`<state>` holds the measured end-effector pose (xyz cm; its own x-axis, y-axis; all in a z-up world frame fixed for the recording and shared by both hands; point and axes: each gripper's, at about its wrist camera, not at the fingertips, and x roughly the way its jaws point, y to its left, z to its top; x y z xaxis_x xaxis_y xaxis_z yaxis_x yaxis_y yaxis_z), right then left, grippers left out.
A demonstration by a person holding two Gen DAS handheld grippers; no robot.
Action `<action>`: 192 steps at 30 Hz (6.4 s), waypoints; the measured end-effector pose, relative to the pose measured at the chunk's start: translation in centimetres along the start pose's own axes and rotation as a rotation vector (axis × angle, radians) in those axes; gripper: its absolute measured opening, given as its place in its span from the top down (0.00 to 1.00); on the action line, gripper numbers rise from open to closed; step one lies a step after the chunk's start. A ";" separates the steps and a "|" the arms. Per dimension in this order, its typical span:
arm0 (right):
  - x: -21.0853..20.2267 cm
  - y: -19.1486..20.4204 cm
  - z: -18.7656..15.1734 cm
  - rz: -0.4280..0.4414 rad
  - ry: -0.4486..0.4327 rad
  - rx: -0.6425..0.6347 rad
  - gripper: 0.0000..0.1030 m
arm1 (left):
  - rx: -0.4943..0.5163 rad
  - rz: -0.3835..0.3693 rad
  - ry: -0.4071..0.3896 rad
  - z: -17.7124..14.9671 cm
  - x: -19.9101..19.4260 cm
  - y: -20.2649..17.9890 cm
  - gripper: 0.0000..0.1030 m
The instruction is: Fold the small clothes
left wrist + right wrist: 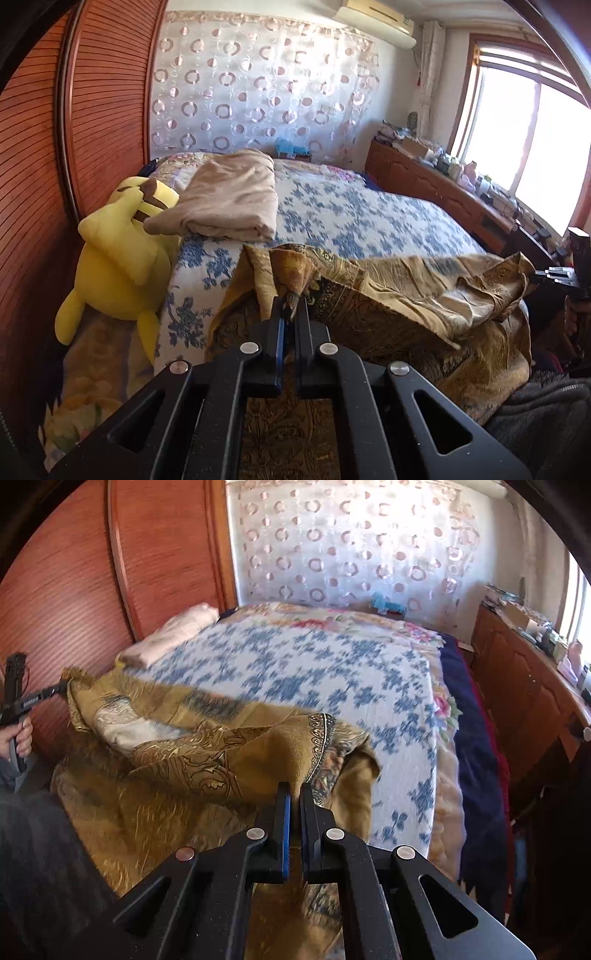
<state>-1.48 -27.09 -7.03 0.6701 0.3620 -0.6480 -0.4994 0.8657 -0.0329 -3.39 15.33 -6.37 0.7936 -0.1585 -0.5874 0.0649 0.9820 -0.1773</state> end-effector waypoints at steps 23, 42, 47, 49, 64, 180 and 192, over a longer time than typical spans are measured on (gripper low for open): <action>0.2 -1.7 0.1 -0.042 -0.010 0.030 0.86 | 0.011 0.067 -0.067 0.6 -0.5 0.8 0.20; 11.1 -4.3 3.2 -0.037 0.056 0.146 0.42 | 0.073 0.129 0.005 6.3 7.0 1.5 0.20; 12.3 -4.3 3.4 -0.043 0.077 0.147 0.41 | 0.081 0.130 0.051 6.4 8.8 2.3 0.20; 12.6 -4.3 3.5 -0.051 0.070 0.144 0.38 | 0.076 0.127 0.074 6.3 9.5 2.6 0.20; 12.7 -4.9 2.6 -0.057 0.032 0.175 0.36 | 0.039 0.065 0.239 3.9 13.4 3.4 0.44; -4.9 -8.5 5.1 -0.192 0.041 0.193 0.89 | 0.249 -0.014 0.276 5.2 17.9 -4.8 0.11; 3.1 -7.5 10.7 -0.134 -0.019 0.198 0.45 | 0.249 -0.014 0.276 5.1 17.8 -4.8 0.11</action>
<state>10.20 -28.77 -0.67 0.7345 0.2443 -0.6331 -0.2891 0.9567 0.0338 13.55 8.31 -11.93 0.6006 -0.1602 -0.7834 0.2468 0.9690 -0.0090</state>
